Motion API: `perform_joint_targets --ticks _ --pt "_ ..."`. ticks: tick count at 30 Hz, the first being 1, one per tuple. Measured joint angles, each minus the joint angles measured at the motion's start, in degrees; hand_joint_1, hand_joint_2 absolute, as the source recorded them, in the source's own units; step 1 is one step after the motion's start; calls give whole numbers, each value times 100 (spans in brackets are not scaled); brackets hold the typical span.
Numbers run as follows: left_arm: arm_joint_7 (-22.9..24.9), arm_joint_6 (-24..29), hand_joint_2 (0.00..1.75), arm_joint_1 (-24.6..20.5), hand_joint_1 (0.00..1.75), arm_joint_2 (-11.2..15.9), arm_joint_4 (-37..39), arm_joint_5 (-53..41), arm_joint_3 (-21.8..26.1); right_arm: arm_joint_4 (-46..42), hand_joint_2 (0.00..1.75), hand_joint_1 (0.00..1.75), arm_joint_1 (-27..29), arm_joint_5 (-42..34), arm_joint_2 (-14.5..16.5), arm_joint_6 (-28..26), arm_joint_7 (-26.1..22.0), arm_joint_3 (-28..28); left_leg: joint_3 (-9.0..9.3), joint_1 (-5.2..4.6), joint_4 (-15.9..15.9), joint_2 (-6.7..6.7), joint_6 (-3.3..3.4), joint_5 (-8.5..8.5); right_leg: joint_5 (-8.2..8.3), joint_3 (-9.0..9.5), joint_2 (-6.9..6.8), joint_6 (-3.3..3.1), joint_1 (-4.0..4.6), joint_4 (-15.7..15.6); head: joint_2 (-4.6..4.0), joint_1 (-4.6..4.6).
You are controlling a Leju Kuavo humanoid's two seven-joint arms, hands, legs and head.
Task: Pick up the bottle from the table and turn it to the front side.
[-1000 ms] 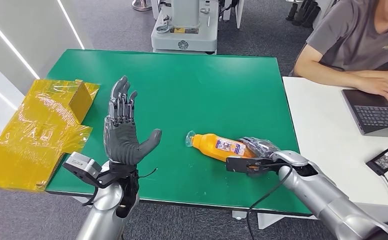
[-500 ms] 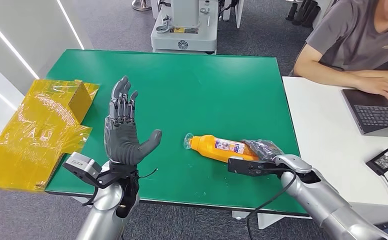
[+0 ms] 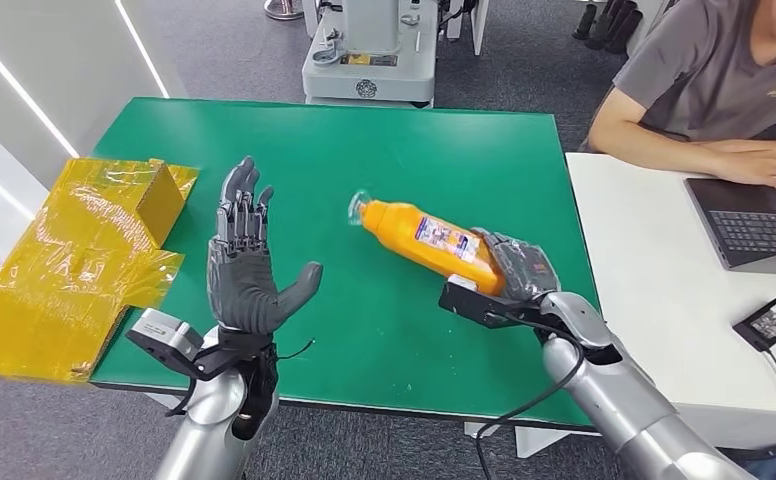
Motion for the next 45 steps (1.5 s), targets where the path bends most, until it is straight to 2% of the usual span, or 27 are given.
perform_joint_targets --ticks 6,12,18,24,30,36,45 --pt "-22 117 175 2 0 -5 -5 2 0 -445 175 175 204 -98 530 -1271 -161 -540 0 0 -2 0 0 0 -3 -1 0 -3 0 0 0 0" --pt "-94 182 175 14 0 -25 -1 64 0 -761 175 175 586 -131 988 -2433 -757 -885 -1 0 -2 0 0 0 -5 -2 0 -2 0 -1 0 1" --pt "-70 82 175 9 0 -62 19 296 0 -997 175 175 948 -181 1264 -3140 -1418 -980 -2 -1 -2 0 -1 -1 -5 -4 1 -2 0 -1 0 1" --pt "199 -645 175 -34 0 -46 127 701 -21 -1204 175 175 1173 -175 1372 -2885 -1672 -944 -2 0 -3 0 -1 -1 -5 -5 0 -2 0 -1 0 1" --pt "391 -1206 175 -130 0 -31 291 620 -118 -1192 175 175 1215 -128 1373 -2446 -1743 -835 -2 -1 -2 0 0 0 -5 -5 0 -2 -1 -1 0 0" --pt "439 -1441 175 -218 0 -33 451 530 -131 -1117 175 175 1303 -194 1373 -1927 -1779 -791 -3 -1 -2 0 -1 -1 -5 -7 1 -2 -1 -1 0 0" --pt "478 -1573 175 -259 0 -33 621 488 -129 -1093 175 175 1374 -180 1350 -1546 -1863 -776 -5 -1 -2 1 -1 -1 -5 -12 3 -2 -1 -1 0 1"
